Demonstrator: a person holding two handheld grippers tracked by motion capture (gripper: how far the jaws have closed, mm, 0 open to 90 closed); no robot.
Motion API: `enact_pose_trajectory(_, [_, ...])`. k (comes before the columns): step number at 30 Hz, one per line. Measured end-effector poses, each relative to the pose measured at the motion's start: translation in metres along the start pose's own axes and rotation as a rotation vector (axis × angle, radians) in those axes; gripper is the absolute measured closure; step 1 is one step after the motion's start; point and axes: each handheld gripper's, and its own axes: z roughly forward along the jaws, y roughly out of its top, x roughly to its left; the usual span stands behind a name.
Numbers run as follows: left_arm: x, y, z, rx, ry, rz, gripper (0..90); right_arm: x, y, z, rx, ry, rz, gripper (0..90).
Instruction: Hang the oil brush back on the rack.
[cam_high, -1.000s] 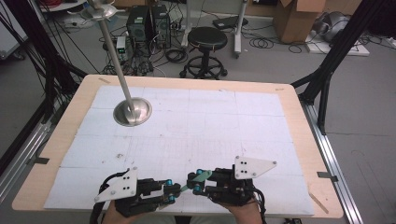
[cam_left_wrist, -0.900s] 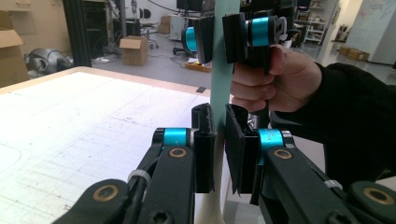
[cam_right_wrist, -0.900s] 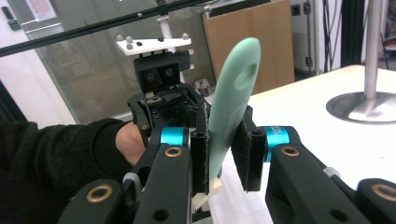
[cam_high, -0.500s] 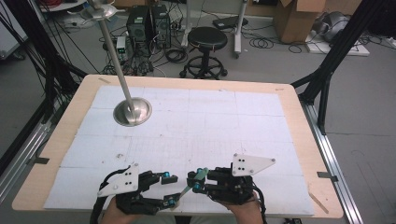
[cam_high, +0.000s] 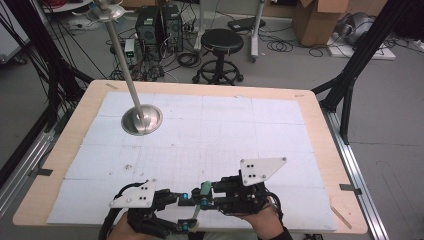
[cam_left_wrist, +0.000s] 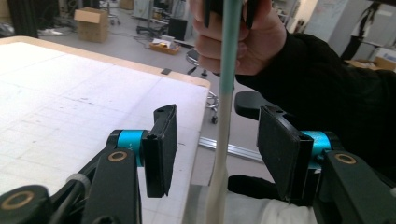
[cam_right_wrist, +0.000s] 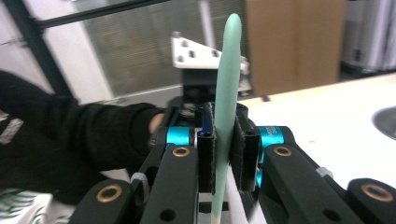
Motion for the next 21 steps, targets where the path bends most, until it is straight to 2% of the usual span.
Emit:
enact_pose_trajectory(3, [0.0,0.0,0.0,-0.003,-0.035,-0.003,50.8,-0.002,0.003,0.006,0.004,0.083,-0.016,82.2])
enact_pose_trajectory(9, [-0.002,-0.001,0.003,0.008,-0.086,0.006,59.9,-0.005,0.005,0.016,0.02,0.151,-0.051,82.2])
enact_pose_trajectory(15, [-0.003,-0.001,0.002,0.011,-0.094,0.031,70.1,-0.007,0.005,0.021,0.036,0.18,-0.063,82.1])
enact_pose_trajectory(21, [-0.005,-0.001,0.0,0.005,-0.071,0.06,83.1,-0.01,0.005,0.021,0.03,0.191,-0.055,82.0])
